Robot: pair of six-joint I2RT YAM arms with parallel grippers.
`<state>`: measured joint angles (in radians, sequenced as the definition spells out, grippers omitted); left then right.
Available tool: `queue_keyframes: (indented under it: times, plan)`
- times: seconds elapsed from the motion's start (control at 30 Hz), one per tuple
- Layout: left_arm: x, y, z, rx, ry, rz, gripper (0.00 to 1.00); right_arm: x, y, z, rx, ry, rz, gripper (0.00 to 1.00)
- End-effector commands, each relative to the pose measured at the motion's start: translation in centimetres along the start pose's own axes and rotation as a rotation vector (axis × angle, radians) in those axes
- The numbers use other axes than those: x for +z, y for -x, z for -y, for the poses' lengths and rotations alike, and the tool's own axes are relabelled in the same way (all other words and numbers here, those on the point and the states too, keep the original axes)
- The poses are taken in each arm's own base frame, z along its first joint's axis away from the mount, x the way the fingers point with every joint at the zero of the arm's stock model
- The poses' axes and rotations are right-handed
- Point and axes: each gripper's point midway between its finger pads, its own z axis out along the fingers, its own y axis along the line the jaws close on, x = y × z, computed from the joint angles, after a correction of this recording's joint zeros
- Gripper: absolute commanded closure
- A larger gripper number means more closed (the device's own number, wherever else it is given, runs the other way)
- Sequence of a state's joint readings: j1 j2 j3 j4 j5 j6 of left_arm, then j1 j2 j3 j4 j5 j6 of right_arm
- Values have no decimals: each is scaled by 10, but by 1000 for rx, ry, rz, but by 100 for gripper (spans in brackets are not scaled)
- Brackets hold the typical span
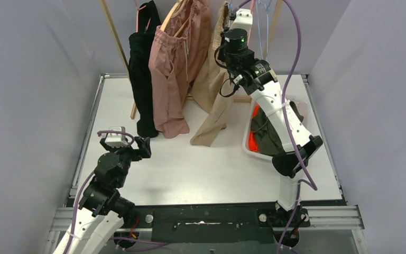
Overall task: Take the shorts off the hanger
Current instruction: Pick up the hanger from the clothes rod.
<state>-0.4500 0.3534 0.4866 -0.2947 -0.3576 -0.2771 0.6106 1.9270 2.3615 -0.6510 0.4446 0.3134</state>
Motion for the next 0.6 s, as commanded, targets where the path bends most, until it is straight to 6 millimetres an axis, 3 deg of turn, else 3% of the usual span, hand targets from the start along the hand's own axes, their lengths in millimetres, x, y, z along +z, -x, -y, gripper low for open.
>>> queue_keyframes:
  times: [0.0, 0.3, 0.57]
  plan:
    - [-1, 17, 6, -21, -27, 57, 10, -23, 56, -6, -12, 24, 166, 100]
    - [-1, 16, 14, -14, -77, 61, 10, -55, 104, -21, -103, -32, 373, 100]
    - [-2, 17, 10, -15, -54, 68, 10, -82, 117, -20, -38, -13, 434, 100]
